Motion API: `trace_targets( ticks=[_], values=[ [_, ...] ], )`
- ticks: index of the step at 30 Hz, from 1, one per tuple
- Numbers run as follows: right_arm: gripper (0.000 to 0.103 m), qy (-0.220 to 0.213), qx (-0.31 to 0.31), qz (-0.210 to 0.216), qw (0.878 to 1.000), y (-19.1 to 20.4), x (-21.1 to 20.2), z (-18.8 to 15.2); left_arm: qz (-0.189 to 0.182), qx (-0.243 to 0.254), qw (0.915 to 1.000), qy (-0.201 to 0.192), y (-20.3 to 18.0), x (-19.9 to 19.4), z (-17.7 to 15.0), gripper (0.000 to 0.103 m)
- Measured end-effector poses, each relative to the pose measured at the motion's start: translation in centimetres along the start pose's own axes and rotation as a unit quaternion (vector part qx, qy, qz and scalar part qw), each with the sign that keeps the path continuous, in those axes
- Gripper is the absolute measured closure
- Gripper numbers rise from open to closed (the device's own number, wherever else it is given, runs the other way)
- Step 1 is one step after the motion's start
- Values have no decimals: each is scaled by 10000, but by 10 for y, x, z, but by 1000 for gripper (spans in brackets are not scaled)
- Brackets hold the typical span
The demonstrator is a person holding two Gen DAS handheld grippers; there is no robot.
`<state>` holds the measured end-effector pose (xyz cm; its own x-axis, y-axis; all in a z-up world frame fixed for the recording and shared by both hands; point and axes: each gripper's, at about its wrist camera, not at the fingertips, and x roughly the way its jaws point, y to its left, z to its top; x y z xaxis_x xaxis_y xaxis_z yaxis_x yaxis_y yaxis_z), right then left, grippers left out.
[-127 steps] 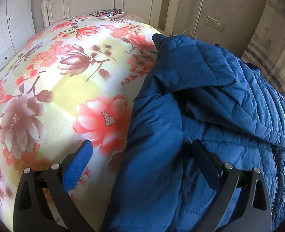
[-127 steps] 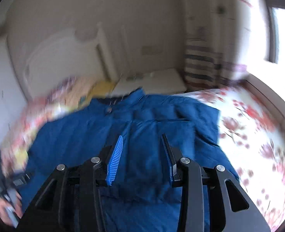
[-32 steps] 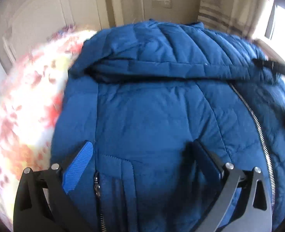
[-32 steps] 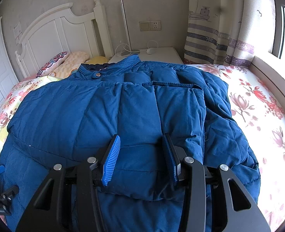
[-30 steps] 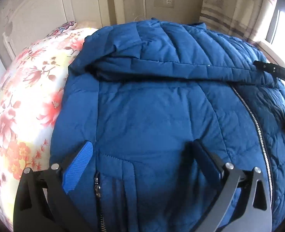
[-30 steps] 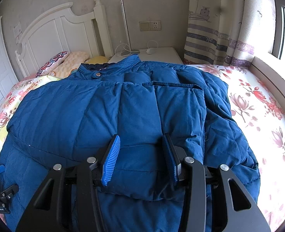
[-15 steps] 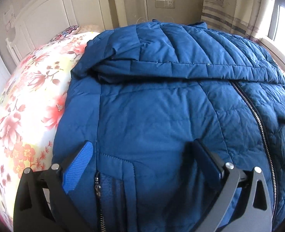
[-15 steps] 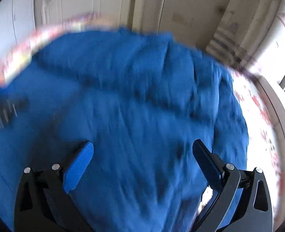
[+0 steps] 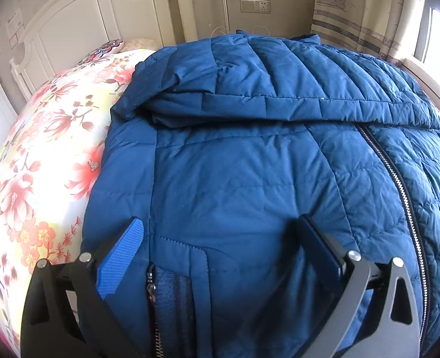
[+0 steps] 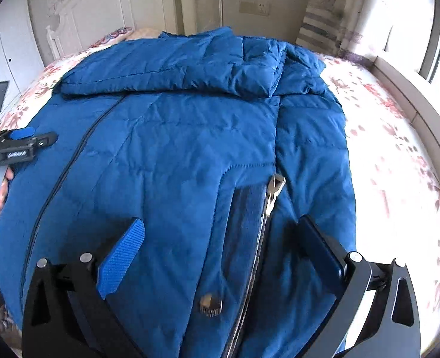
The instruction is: Fold large clothes
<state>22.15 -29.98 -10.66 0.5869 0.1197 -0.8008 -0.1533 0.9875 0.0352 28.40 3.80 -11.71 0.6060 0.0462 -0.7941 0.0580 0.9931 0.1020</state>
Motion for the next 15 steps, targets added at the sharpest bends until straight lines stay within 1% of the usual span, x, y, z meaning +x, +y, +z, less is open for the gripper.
trace_targets(
  ticks=[3, 6, 9, 11, 15],
  values=[
    [4, -138, -2, -1, 9999, 6, -6, -14, 6, 10, 10000, -2, 0, 0, 0, 2],
    [4, -119, 55, 86, 9999, 7, -3, -11, -18, -10, 10000, 13, 1, 0, 0, 2],
    [4, -121, 38, 58, 9999, 7, -4, -10, 24, -77, 9999, 61, 1, -3, -4, 2],
    [4, -117, 34, 50, 9999, 8, -3, -10, -21, -215, 9996, 157, 4, -11, -15, 2],
    [4, -123, 43, 39, 9999, 10, -3, -11, -119, -290, 9994, 160, 7, -32, -44, 2]
  ],
)
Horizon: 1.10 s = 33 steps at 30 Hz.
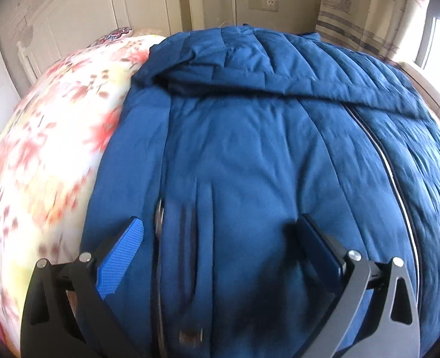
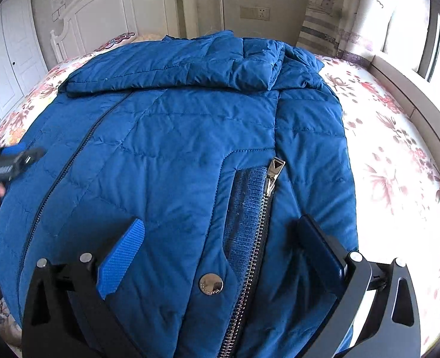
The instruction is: Fold large clothes
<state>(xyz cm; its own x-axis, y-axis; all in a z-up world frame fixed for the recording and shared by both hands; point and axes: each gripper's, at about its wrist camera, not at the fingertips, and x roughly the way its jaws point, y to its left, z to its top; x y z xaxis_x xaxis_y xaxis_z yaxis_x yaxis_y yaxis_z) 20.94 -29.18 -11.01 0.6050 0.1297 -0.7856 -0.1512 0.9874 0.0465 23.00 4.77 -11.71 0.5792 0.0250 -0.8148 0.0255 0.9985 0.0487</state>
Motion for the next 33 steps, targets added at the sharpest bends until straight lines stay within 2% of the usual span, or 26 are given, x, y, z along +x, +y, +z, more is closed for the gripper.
trace_targets(
  ticks=[4, 6, 8, 9, 11, 12, 16, 17, 20, 22, 25, 26, 27, 31, 33],
  values=[
    [5, -27, 56, -51, 10000, 6, -8, -5, -48, 192, 9996, -201, 2, -24, -35, 2],
    [5, -169, 135, 325, 9992, 12, -20, -13, -95, 242, 9992, -308, 4, -32, -50, 2],
    [5, -255, 6, 506, 9984, 23, -29, -23, -90, 283, 9983, -492, 6, -40, -63, 2],
    [4, -241, -207, 475, 9984, 32, -31, -30, -60, 279, 9980, -559, 5, -43, -69, 2],
    [4, -267, -705, 36, 9971, 50, -30, -44, 22, 321, 9971, -685, 2, -47, -75, 2],
    [4, -351, -748, -9, 9966, 52, -31, -49, 88, 370, 9964, -764, 0, -48, -78, 2],
    [5, -112, -309, 27, 9995, 47, -37, -46, 184, 336, 9972, -639, -1, -53, -76, 3],
    [5, -170, -267, 45, 9995, 48, -44, -45, 165, 274, 9975, -636, 0, -58, -75, 3],
    [5, -607, -685, 217, 9956, 62, -67, -50, -299, 314, 9950, -904, -7, -82, -83, 3],
    [5, -659, -982, 127, 9929, 73, -69, -56, -383, 618, 9918, -1051, -23, -94, -92, 2],
    [5, -415, -1274, -49, 9910, 86, -51, -68, -142, 1200, 9878, -986, -50, -88, -103, 2],
    [4, -420, -1176, -5, 9922, 85, -47, -71, 36, 1316, 9871, -915, -57, -80, -106, 2],
    [4, -461, -1012, 151, 9937, 79, -45, -72, 52, 1295, 9873, -920, -57, -77, -107, 2],
    [4, -380, -1027, 192, 9938, 76, -47, -70, -383, 931, 9924, -711, -42, -70, -101, 2],
    [5, -418, -968, 175, 9943, 74, -53, -70, -389, 944, 9921, -724, -43, -69, -102, 2]
  ],
)
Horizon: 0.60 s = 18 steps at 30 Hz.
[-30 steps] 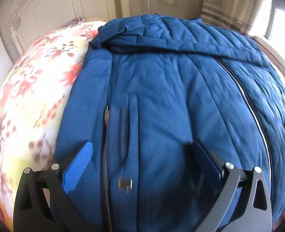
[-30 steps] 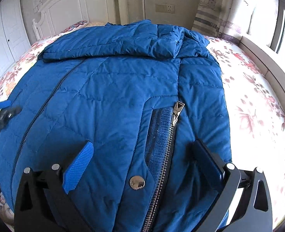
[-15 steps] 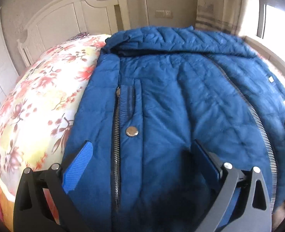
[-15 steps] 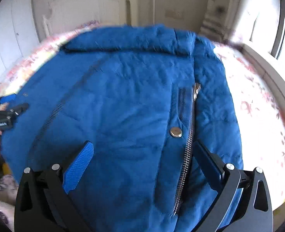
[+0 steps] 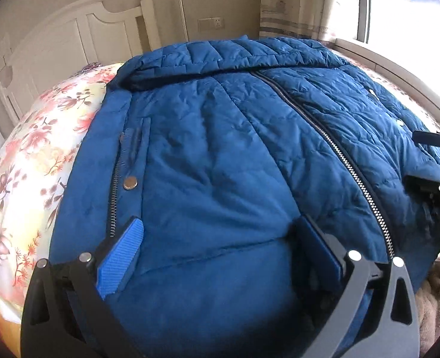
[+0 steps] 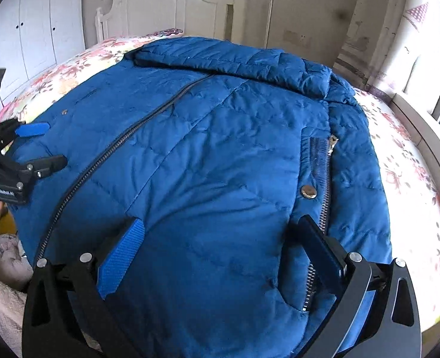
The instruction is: Fold large clothes
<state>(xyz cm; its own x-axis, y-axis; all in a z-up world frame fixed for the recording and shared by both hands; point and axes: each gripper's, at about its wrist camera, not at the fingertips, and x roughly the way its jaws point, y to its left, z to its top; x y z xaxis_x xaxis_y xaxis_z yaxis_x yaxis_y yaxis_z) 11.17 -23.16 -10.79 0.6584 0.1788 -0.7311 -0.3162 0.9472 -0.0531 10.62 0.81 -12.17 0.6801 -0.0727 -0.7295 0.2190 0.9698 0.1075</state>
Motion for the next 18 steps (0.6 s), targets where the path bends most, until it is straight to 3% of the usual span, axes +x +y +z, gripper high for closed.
trace_targets(
  ticks=[4, 6, 8, 18],
  values=[
    [5, -271, 318, -268, 9988, -24, -13, -3, 44, 38, 10000, -23, -2, 1, -1, 2],
    [4, -27, 609, -392, 9974, -42, -7, -9, 5, 12, 10000, -24, -1, 0, -2, 2],
    [4, -13, 839, -173, 9963, -54, -2, -19, 11, 18, 10000, -32, -3, 0, -3, 2],
    [4, -130, 703, -172, 9973, -52, -2, -25, -71, 12, 9999, -80, 0, 0, -4, 2]
  ],
)
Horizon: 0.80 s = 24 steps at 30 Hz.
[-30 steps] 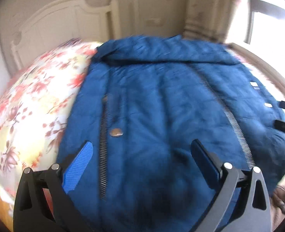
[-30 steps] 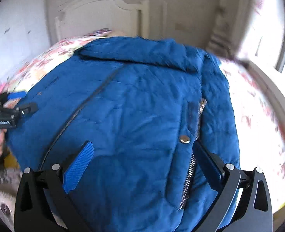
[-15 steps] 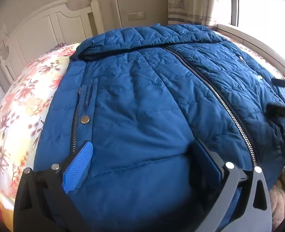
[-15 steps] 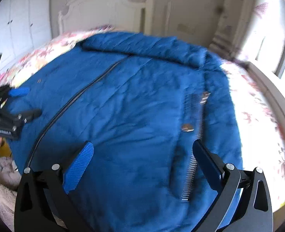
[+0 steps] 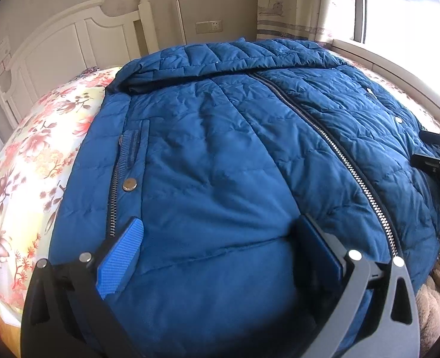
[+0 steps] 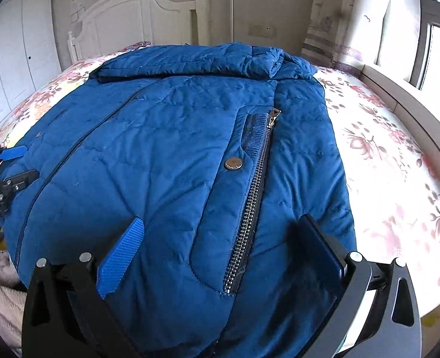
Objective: Fold large clothes
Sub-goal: 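Grasp the jacket hem with both grippers and lift it off the bed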
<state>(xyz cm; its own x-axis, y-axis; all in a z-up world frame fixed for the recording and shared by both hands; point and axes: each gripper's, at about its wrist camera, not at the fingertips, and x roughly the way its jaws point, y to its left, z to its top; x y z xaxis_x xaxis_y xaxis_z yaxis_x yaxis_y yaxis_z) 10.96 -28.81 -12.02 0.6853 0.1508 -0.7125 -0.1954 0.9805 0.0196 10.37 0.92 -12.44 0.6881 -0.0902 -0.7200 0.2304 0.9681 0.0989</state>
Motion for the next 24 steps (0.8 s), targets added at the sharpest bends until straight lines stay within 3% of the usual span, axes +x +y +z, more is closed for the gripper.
trace_targets(
  ticks=[5, 9, 12, 14, 16, 21, 24],
  values=[
    [5, 268, 29, -101, 9996, 0, -3, 5, -84, 23, 9999, 144, 5, -3, 2, 2],
    [5, -27, 483, -228, 9986, -24, -32, -1, -59, -888, 9956, -295, 56, -37, -11, 2],
    [5, -46, 1022, 155, 9946, -57, -48, -16, -228, -1797, 9833, -178, 107, -47, -38, 2],
    [5, -11, 1143, 178, 9933, -69, -56, -29, -348, -2131, 9764, -105, 126, -48, -55, 4],
    [6, -1, 1166, 408, 9923, -75, -63, -41, -457, -2221, 9735, -288, 133, -59, -75, 5],
    [10, 131, 1502, 1103, 9824, -86, -68, -72, -795, -2202, 9722, -112, 124, -56, -102, 6],
    [12, 339, 1681, 1563, 9727, -92, -53, -86, -1221, -2497, 9605, -90, 126, -42, -112, 5]
  ],
)
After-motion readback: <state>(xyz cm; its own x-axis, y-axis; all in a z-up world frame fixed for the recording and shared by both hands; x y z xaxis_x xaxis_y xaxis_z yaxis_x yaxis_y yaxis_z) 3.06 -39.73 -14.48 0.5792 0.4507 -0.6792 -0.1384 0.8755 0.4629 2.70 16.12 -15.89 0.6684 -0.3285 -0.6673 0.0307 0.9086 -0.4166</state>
